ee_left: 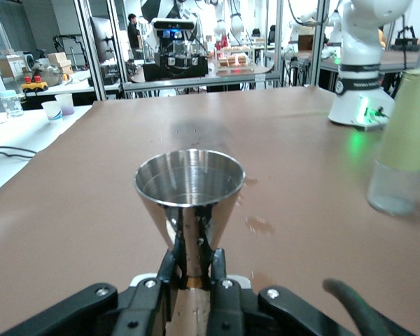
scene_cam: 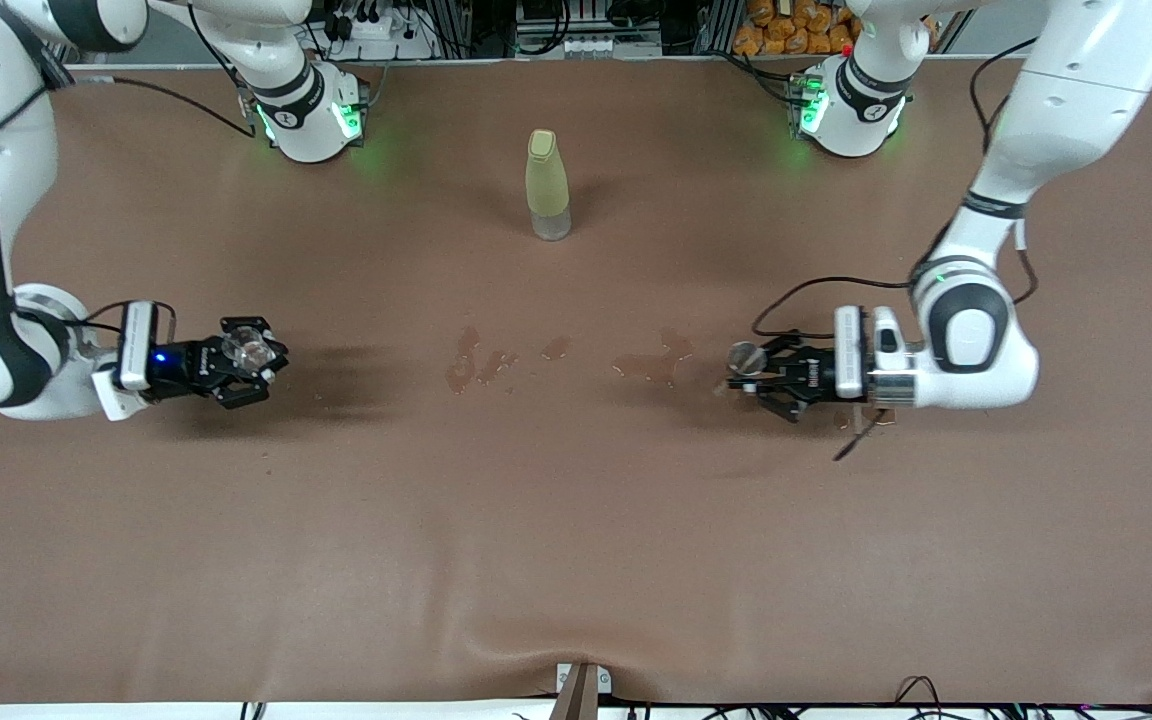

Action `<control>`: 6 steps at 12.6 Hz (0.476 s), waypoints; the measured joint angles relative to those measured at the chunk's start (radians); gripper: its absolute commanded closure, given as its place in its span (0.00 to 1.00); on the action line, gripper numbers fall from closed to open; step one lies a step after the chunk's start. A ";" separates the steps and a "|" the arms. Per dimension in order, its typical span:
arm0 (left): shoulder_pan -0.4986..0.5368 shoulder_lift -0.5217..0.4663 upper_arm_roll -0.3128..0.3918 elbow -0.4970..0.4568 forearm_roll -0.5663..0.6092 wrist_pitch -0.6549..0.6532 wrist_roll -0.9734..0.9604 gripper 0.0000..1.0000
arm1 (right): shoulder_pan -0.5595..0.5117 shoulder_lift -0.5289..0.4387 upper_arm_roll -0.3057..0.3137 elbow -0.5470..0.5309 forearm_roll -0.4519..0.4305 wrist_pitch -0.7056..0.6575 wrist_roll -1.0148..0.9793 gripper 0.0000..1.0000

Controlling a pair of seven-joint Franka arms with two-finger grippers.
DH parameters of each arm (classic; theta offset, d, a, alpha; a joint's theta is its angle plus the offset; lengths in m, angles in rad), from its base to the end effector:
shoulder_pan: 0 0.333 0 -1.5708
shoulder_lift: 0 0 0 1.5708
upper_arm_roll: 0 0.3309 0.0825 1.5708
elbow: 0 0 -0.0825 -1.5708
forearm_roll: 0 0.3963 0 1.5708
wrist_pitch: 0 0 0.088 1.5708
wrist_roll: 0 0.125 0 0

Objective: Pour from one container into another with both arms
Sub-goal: 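Lift the jigger and beaker, bringing the beaker above the jigger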

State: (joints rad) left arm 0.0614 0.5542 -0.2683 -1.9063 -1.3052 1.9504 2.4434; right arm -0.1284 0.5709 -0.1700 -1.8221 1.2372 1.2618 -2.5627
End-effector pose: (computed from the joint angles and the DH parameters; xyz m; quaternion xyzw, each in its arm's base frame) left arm 0.5986 -0.1997 0.2242 0.5220 -0.6190 0.4025 0.4271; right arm 0.5892 -0.0277 0.2580 -0.4451 -0.5825 -0.4577 0.5032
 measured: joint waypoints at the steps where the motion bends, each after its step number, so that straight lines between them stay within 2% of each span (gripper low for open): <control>1: -0.038 0.007 0.000 0.001 -0.043 0.027 0.000 1.00 | 0.002 -0.036 0.000 -0.024 -0.002 -0.002 0.024 1.00; 6: -0.190 0.054 0.000 0.035 -0.185 0.123 0.001 1.00 | 0.021 -0.148 0.001 -0.101 0.000 -0.002 0.118 1.00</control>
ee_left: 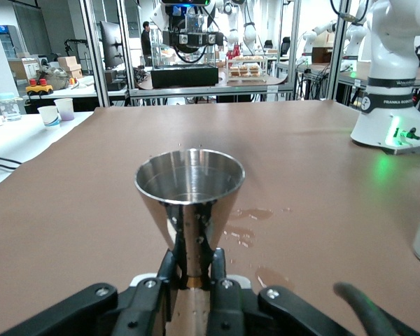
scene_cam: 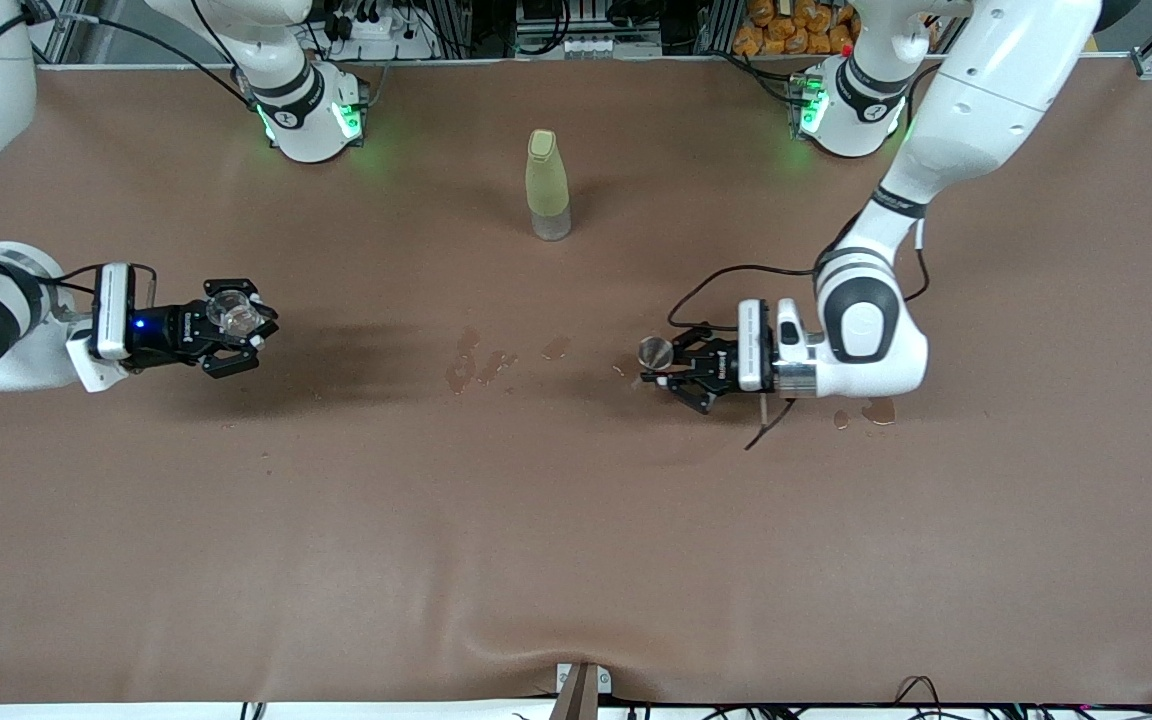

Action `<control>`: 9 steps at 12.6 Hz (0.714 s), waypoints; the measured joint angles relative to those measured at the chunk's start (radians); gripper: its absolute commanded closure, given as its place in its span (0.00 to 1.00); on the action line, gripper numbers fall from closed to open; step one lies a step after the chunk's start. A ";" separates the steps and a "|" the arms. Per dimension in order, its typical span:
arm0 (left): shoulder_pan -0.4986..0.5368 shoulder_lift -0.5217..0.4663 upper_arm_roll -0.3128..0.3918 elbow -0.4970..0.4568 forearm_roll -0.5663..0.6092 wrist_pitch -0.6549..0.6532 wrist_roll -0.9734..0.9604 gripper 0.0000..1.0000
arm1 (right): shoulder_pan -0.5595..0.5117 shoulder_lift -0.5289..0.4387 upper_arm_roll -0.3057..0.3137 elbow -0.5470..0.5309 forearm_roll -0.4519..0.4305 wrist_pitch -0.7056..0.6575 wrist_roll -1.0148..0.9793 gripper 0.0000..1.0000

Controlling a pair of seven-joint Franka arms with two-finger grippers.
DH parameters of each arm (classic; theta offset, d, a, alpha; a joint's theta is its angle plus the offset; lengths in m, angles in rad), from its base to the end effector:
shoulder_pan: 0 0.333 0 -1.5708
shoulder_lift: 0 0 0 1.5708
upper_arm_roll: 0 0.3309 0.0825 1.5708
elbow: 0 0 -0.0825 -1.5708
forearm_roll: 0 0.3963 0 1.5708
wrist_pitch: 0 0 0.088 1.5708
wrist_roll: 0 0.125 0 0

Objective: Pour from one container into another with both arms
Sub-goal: 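Lift the jigger and beaker, bringing the beaker above the jigger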

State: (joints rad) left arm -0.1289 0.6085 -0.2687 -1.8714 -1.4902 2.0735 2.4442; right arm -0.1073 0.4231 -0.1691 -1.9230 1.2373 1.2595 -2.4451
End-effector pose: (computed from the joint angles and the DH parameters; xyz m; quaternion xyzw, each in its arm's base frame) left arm 0.5785 -0.3047 0.2065 0.5341 -0.5964 0.4086 0.4383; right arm 0.5676 -0.0106 0.3099 -0.4606 -0.5694 -0.4382 0.5212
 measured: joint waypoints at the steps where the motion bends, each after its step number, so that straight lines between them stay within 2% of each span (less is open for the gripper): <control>1: -0.020 0.012 0.000 0.008 -0.024 0.012 0.000 1.00 | 0.007 -0.017 0.001 -0.017 0.004 0.000 0.008 1.00; 4: -0.103 0.051 0.000 0.043 -0.098 0.085 0.004 1.00 | 0.042 -0.065 0.002 -0.081 0.041 0.000 0.024 1.00; 9: -0.268 0.120 0.001 0.164 -0.235 0.223 0.005 1.00 | 0.125 -0.118 0.003 -0.165 0.117 0.025 0.029 1.00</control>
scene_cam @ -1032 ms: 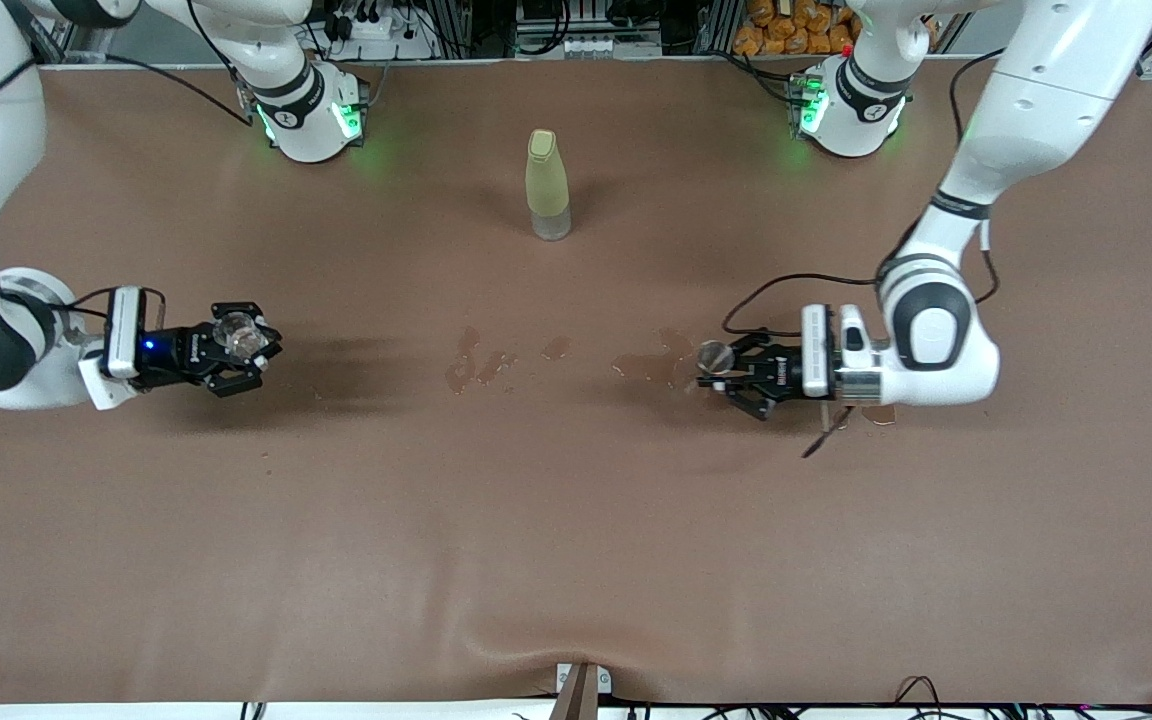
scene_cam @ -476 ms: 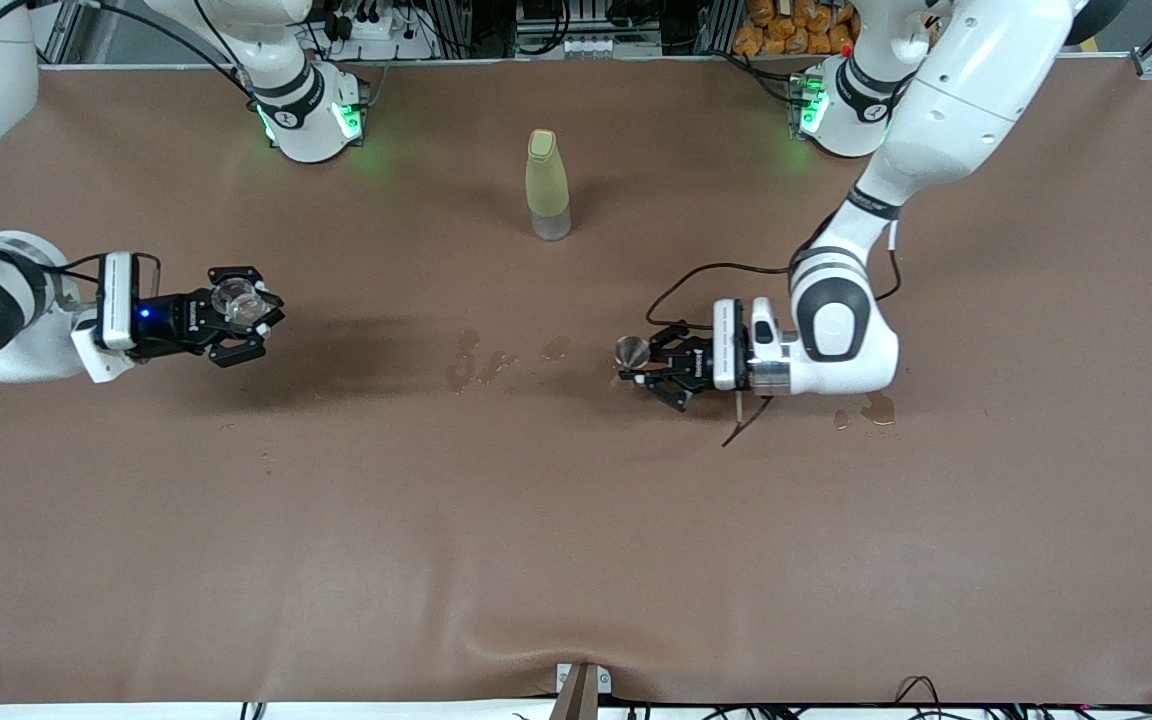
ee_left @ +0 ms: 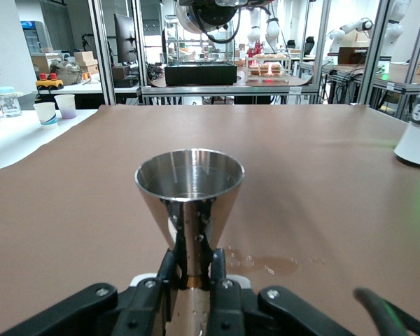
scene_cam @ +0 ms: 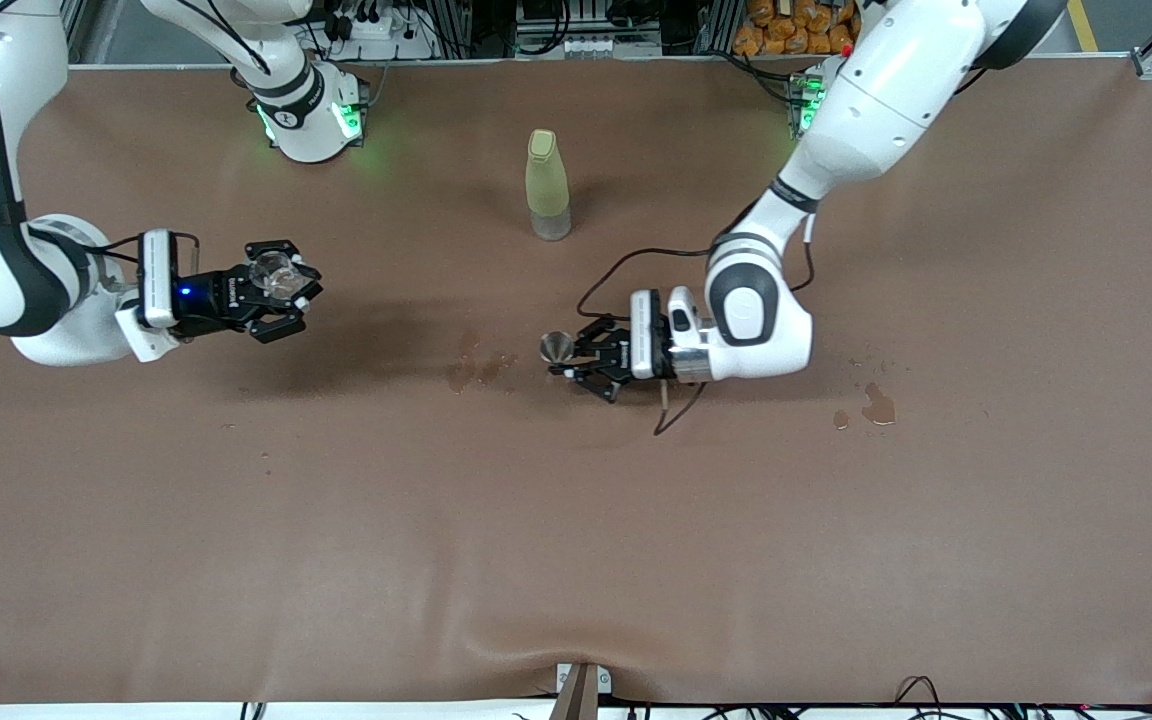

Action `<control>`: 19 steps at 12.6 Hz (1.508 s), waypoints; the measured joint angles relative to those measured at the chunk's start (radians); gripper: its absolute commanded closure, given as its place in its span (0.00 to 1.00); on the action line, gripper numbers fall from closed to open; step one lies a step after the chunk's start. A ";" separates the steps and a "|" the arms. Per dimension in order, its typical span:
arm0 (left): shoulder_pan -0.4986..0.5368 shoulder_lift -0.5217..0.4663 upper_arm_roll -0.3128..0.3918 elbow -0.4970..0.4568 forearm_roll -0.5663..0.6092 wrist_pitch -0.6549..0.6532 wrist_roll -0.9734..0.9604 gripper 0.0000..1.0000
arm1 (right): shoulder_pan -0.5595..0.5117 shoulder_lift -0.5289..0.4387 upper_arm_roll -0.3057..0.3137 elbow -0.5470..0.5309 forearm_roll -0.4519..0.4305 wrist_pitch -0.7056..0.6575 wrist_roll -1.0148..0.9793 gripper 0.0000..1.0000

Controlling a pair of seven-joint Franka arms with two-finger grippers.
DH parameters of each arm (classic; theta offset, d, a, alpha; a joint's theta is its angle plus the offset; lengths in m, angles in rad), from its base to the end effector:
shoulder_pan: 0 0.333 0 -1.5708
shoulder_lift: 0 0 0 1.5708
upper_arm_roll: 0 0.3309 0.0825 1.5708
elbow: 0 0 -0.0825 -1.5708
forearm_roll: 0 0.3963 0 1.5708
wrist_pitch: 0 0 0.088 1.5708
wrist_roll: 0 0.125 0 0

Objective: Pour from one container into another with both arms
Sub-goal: 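Lift the jigger and beaker, bringing the beaker above the jigger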

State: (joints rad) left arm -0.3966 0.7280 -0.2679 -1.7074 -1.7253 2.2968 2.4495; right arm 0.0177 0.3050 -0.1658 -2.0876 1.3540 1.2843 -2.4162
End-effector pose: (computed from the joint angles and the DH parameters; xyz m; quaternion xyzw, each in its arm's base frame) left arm 0.5482 -0.4479 0.1886 0.5594 -0.5738 0.4208 0.4252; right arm 0.5336 0.0672 0.3277 -0.4431 -0.5425 -0.4462 0.5569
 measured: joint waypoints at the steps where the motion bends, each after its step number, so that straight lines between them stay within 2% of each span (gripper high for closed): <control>1: -0.028 0.016 0.000 0.023 -0.025 0.021 0.000 1.00 | 0.022 -0.009 0.001 -0.016 0.018 0.019 0.003 1.00; 7: -0.145 0.083 0.003 0.101 -0.114 0.068 -0.001 1.00 | 0.133 -0.039 0.024 -0.069 0.099 0.127 0.004 1.00; 10: -0.168 0.116 0.004 0.146 -0.125 0.097 -0.012 1.00 | 0.146 -0.043 0.091 -0.095 0.147 0.202 0.004 1.00; 15: -0.168 0.128 0.010 0.161 -0.125 0.098 -0.014 1.00 | 0.154 -0.043 0.209 -0.106 0.182 0.329 0.002 1.00; 19: -0.168 0.135 0.010 0.161 -0.125 0.098 -0.015 1.00 | 0.212 -0.043 0.242 -0.126 0.286 0.412 -0.026 1.00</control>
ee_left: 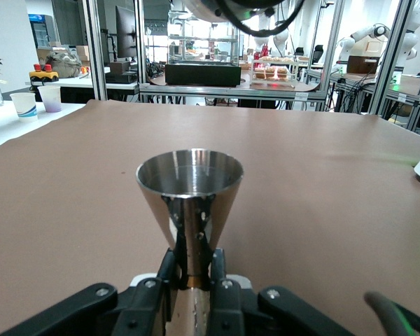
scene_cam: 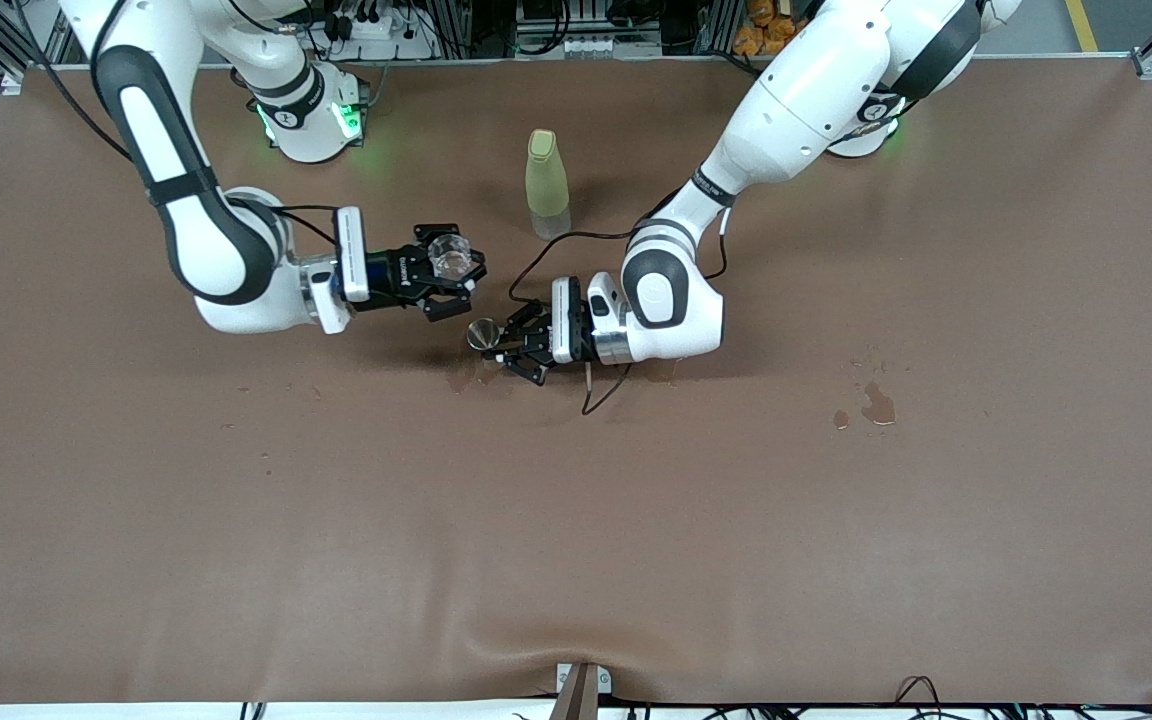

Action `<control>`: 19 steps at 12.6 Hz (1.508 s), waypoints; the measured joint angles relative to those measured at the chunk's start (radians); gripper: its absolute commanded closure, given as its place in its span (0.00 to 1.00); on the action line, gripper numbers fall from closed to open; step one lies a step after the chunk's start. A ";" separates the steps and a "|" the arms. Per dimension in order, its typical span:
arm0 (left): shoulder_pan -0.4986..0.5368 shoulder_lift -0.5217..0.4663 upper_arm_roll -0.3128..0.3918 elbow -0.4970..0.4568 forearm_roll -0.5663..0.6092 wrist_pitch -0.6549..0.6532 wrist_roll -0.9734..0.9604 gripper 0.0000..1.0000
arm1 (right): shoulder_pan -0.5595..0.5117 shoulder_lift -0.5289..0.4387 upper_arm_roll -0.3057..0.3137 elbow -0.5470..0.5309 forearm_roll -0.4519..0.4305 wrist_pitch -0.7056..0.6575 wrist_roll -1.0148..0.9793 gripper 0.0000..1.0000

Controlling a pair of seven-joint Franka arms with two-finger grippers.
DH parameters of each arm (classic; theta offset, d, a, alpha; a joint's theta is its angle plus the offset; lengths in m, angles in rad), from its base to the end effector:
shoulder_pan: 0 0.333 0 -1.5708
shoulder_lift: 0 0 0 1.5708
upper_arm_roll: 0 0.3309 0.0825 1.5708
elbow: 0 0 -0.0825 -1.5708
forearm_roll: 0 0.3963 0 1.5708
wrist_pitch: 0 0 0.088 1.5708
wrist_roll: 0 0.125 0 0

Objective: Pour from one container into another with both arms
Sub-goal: 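Lift the jigger and beaker, bringing the beaker above the jigger, then tilt the beaker with the right gripper, pouring liquid into the jigger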

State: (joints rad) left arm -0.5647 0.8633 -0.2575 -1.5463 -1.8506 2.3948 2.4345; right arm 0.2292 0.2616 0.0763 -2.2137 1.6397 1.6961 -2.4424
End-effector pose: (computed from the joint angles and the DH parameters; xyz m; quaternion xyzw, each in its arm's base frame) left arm 0.5126 -0.5364 0.1563 0.5755 -0.5538 0.4129 0.4377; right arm 0.4862 0.2708 0.2973 -0.4732 -0.5424 -0.4375 0.5389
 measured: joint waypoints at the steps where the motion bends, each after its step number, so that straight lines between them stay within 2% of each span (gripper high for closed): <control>1: 0.000 0.003 0.000 0.000 0.000 0.000 0.000 1.00 | 0.021 0.000 0.001 -0.009 0.029 0.012 -0.003 1.00; 11: 0.016 0.005 0.006 0.005 0.000 0.001 0.000 1.00 | 0.076 0.028 0.023 -0.091 0.207 0.087 -0.003 1.00; 19: 0.025 0.005 0.010 -0.001 0.000 0.003 0.000 1.00 | 0.091 0.050 0.036 -0.091 0.248 0.095 0.144 1.00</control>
State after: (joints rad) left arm -0.5399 0.8683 -0.2476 -1.5471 -1.8506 2.3974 2.4346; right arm 0.3205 0.3114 0.1124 -2.3047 1.8873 1.7909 -2.2981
